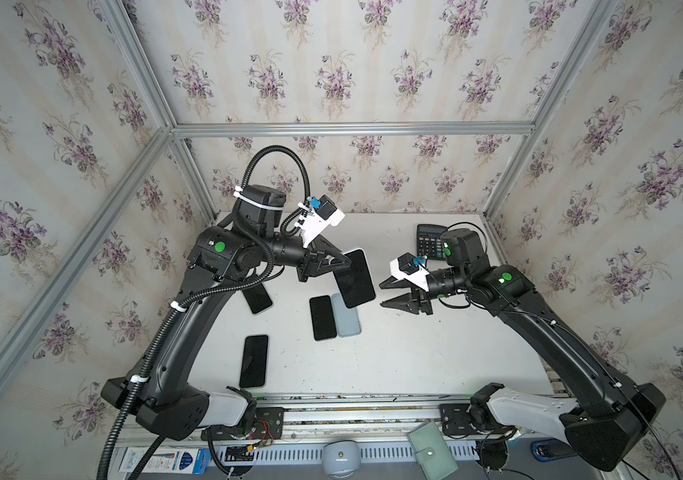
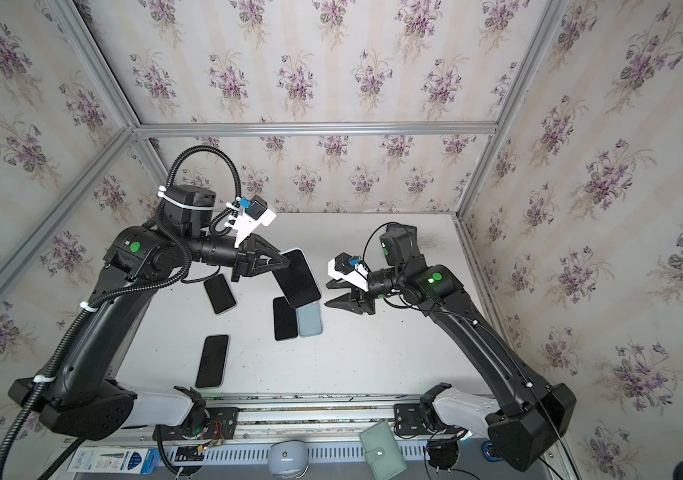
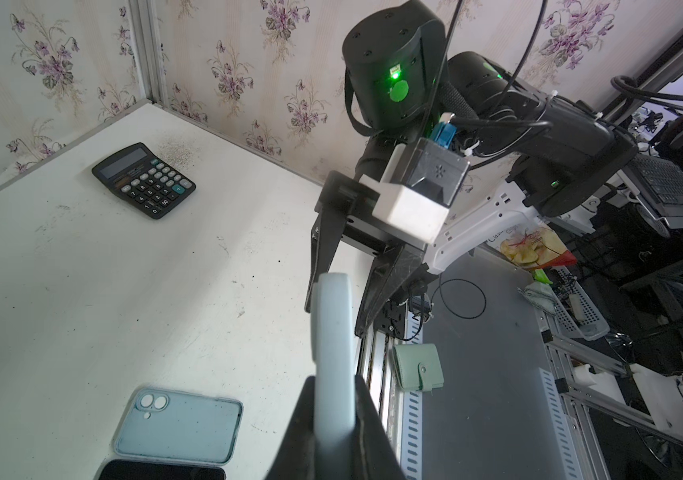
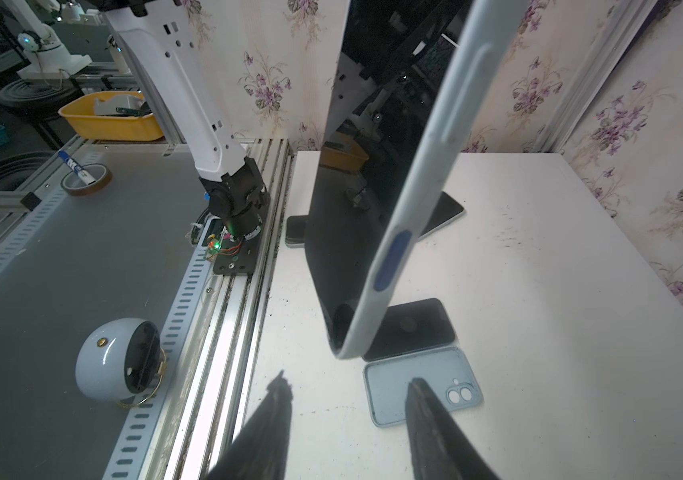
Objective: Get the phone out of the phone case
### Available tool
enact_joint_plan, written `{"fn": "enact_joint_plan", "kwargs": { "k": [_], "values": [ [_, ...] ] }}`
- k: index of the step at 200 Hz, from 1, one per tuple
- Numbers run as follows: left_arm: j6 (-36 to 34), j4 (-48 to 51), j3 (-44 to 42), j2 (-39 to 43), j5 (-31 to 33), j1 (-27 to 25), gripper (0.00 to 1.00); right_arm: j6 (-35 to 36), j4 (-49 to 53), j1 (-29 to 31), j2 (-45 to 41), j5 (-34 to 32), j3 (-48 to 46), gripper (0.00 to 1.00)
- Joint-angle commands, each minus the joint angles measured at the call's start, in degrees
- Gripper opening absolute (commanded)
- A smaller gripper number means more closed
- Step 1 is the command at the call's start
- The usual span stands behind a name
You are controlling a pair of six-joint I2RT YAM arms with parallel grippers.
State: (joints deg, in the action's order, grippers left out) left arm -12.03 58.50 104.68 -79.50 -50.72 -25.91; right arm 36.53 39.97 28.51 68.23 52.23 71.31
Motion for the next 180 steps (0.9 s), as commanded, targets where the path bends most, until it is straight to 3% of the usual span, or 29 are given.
{"fn": "enact_joint_plan", "kwargs": {
  "k": [1,87,180],
  "values": [
    [-1.77,-0.67,0.0,0.05,-1.76,-0.19,0.0,3.89,3.15,1.43,1.01,-0.24,2.0,0.45],
    [-2.6,-0.32,-0.08,-0.17,-2.06,-0.36,0.0,9.15,8.69,4.69,4.27,-0.15,6.06,0.35],
    [-2.82,-0.32,0.35,-0.39,-2.55,-0.34,0.0,14.37,13.75,5.62,5.34,-1.5,7.71,0.17]
  ]
}}
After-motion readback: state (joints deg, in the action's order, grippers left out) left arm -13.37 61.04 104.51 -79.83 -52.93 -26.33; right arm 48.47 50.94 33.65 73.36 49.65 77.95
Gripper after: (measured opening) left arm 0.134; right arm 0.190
